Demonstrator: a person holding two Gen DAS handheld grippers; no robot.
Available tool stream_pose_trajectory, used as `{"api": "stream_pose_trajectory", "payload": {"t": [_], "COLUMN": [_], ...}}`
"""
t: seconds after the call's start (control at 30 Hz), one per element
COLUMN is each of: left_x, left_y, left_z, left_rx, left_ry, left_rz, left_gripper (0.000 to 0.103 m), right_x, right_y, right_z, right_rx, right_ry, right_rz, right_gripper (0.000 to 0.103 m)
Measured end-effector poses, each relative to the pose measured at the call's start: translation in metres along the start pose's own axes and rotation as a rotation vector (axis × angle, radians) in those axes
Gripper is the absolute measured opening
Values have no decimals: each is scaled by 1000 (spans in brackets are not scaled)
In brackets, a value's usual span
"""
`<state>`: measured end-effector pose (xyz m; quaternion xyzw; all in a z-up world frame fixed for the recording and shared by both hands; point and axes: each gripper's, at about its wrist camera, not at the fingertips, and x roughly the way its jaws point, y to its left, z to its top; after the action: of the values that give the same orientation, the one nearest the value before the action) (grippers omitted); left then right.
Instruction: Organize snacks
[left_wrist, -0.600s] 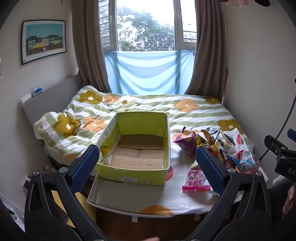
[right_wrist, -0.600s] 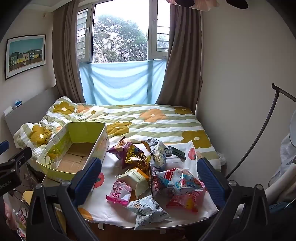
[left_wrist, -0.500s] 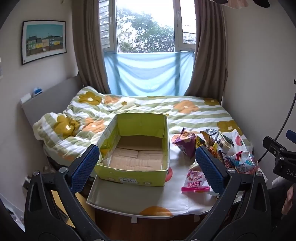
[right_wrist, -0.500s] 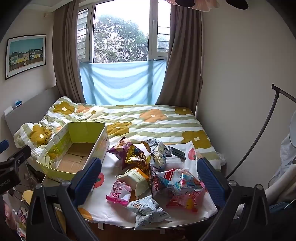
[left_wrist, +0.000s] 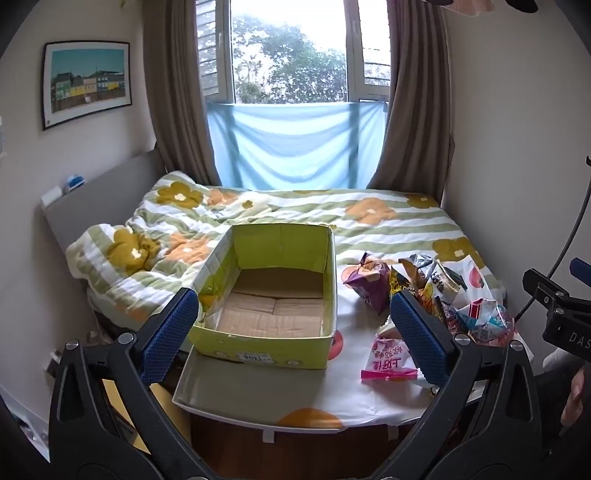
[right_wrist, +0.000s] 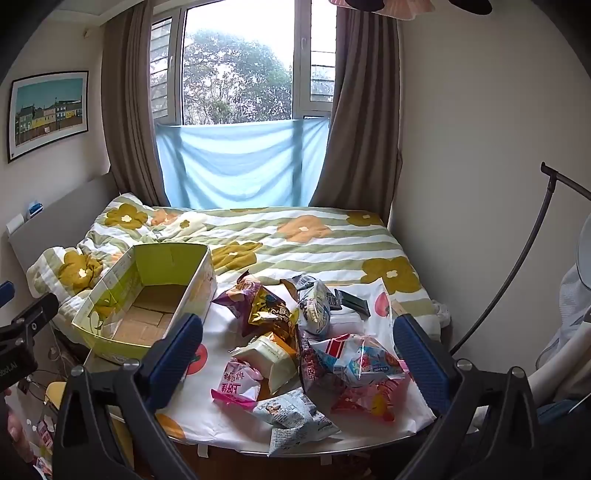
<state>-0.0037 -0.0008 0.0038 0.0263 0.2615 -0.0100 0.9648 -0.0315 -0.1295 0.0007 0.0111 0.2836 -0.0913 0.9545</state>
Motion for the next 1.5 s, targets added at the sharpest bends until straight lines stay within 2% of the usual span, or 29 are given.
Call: {"api": "stream_pose_trajectory", "payload": {"t": [0.9, 1.5], "left_x": [2, 1], "left_y": [-7, -11], "left_z": [1, -3], "left_rx": [15, 2], "left_ry": [10, 19], "left_rz": [4, -26], "left_gripper": [103, 103], "right_x": [1, 1], "right_y": [0, -1], "right_z": [0, 0], "right_rx": [5, 7], "right_ry": [7, 9], "right_rz": [-1, 1], "right_gripper": [103, 103]}}
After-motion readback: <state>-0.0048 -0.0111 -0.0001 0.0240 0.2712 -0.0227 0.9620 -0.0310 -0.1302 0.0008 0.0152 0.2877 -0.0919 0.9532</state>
